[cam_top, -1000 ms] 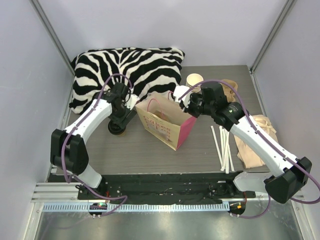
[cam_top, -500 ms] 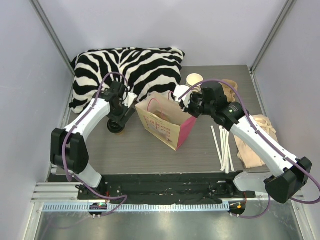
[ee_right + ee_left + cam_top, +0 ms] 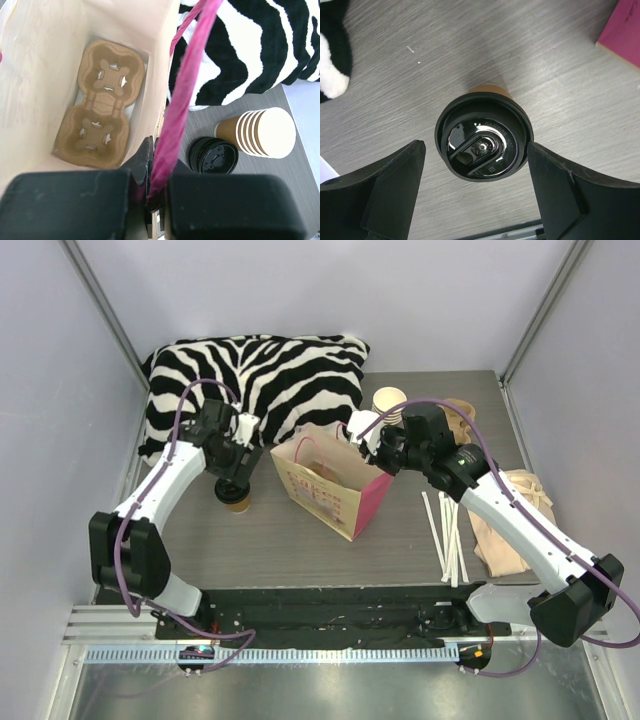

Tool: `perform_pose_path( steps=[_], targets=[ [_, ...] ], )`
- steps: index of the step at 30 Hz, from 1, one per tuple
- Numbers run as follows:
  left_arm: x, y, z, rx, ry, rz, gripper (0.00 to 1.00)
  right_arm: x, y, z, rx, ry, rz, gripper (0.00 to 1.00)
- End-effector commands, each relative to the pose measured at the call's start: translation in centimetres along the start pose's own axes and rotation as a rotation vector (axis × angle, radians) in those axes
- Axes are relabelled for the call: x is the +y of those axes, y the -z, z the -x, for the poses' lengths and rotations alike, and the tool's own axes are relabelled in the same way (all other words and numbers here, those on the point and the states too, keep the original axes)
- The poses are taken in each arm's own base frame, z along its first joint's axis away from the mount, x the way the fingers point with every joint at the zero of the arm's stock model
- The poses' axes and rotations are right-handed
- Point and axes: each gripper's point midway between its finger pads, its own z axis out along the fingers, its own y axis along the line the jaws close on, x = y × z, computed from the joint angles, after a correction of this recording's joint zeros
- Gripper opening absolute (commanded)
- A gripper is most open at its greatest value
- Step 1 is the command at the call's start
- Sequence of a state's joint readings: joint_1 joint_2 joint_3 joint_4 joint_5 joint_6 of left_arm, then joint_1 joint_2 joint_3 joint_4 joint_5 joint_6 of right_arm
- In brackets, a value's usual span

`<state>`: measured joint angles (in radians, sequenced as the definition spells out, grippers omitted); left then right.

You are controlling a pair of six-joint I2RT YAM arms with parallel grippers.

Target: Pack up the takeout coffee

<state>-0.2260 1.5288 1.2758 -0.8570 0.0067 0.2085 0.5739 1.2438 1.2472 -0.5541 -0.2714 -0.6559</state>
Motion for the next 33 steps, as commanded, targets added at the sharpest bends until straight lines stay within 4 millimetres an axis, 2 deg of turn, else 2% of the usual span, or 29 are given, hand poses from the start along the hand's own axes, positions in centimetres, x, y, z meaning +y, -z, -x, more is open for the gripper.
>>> perform_pose_path(
  steps=[1,2,4,5,7,8,10,13,16,25,33],
  targets=[
    [0.4,1.7,1.4,-0.144,0.098,0.016,0.86,-1.0,0.9,1.8,-0.045,-0.002,-0.031,0.01],
    [0.6,1.7,1.9,-0.173,0.112,0.023,0.87,-1.0,0.9,1.8,-0.046,-0.003,-0.033,0.01],
    [0.7,1.7,1.4,-0.192,0.155,0.027,0.87,-1.0,0.9,1.8,-0.046,-0.004,-0.033,0.01],
    [0.9,2.2,1.9,-0.238,0.169,0.035,0.88,-1.0,0.9,1.8,-0.046,-0.006,-0.033,0.01],
    [1.0,1.7,0.9,-0.245,0.212,0.018,0.89,-1.0,1.0,1.9,-0.048,-0.008,-0.034,0.01],
    [1.0,1.8,1.2,-0.277,0.218,0.006,0.89,-1.0,1.0,1.9,-0.047,-0.010,-0.036,0.01],
    [1.2,1.2,0.3,-0.269,0.235,0.000,0.88,-1.0,0.9,1.8,-0.045,-0.011,-0.034,0.01],
    [1.1,0.7,0.1,-0.283,0.245,-0.023,0.87,-1.0,1.0,1.9,-0.047,-0.012,-0.037,0.01],
    [1.1,0.3,0.0,-0.287,0.240,-0.030,0.86,-1.0,1.0,1.9,-0.047,-0.010,-0.036,0.01],
    [0.6,1.1,0.7,-0.342,0.205,-0.055,0.84,-1.0,0.8,1.9,-0.043,-0.020,-0.034,0.01],
    [0.4,0.5,0.3,-0.326,0.199,-0.071,0.84,-1.0,0.8,1.9,-0.043,-0.026,-0.034,0.01]
  ],
)
